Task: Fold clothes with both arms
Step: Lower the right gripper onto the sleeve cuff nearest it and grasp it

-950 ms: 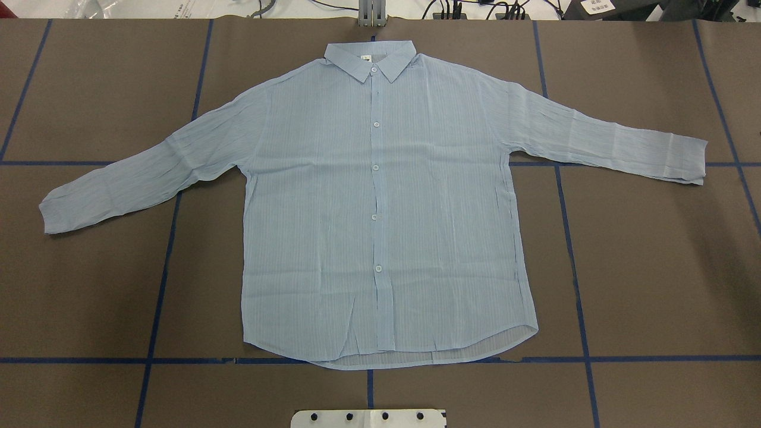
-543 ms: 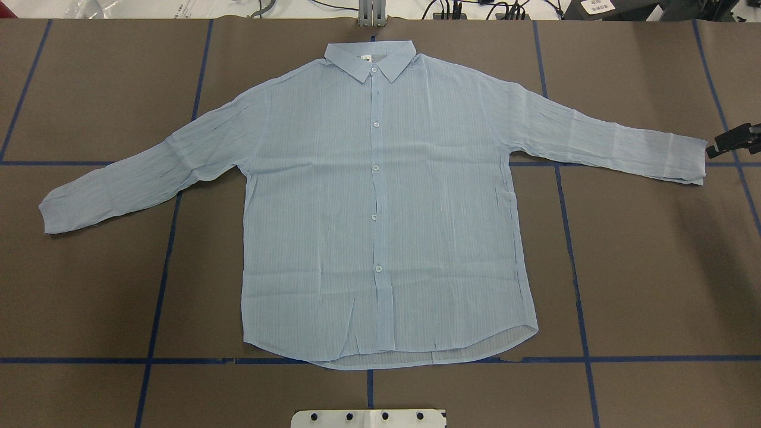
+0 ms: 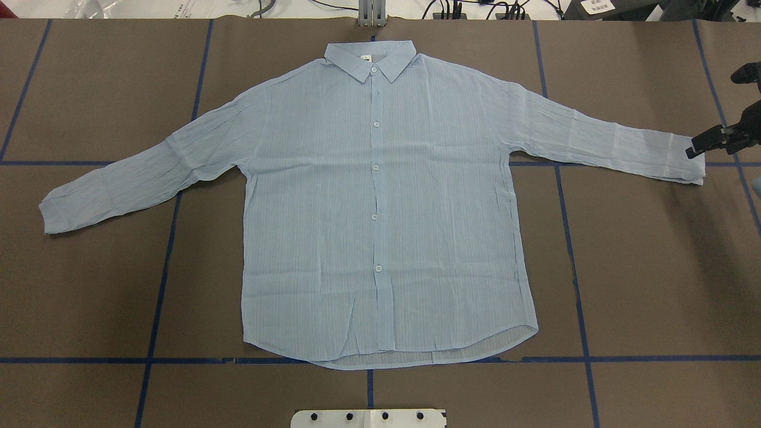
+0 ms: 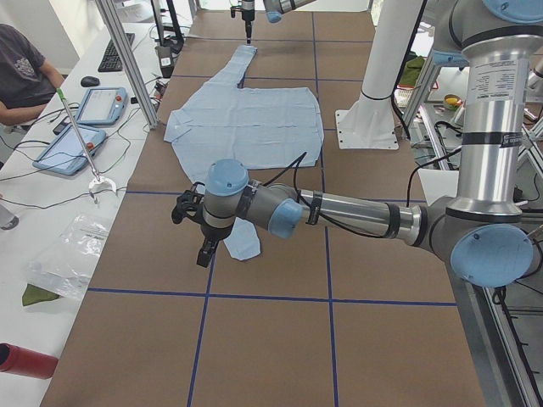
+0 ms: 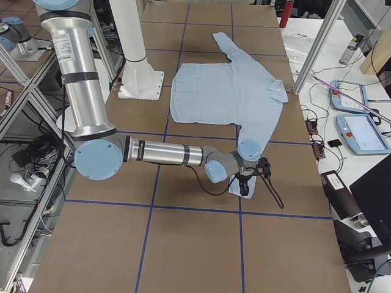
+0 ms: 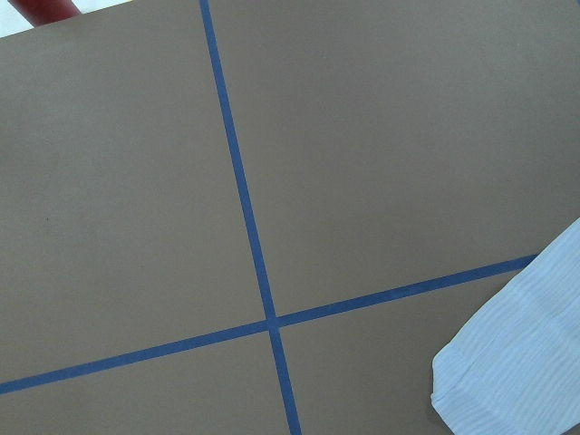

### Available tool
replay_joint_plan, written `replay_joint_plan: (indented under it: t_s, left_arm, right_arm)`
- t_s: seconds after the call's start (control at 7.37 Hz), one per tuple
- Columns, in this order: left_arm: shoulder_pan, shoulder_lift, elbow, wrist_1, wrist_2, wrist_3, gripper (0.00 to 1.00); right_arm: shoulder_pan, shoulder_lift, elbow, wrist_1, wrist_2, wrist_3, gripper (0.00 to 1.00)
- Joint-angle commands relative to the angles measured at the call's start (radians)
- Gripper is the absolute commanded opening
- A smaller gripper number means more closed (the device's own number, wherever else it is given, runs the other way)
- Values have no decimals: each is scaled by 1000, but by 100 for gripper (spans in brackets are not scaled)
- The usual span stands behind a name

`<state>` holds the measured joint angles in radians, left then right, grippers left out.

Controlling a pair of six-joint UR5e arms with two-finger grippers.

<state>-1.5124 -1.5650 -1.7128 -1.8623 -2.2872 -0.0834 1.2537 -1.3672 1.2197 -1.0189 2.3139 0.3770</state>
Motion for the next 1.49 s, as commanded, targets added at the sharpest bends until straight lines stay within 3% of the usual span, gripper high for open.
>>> replay_joint_plan:
  t_s: [0.0,0.27,1.36]
  left_arm:
    - [0,3,1,-5,0,2,100]
    - [0,3,1,-5,-2,1,100]
    - [-2,5,-2,-24,-2,-2,100]
  right_arm:
    - [-19,11,-32,-1,-11,0,98]
    - [-19,8,-32,-1,-11,-7,90]
    - [-23,4,-72,-6,-11,-7,81]
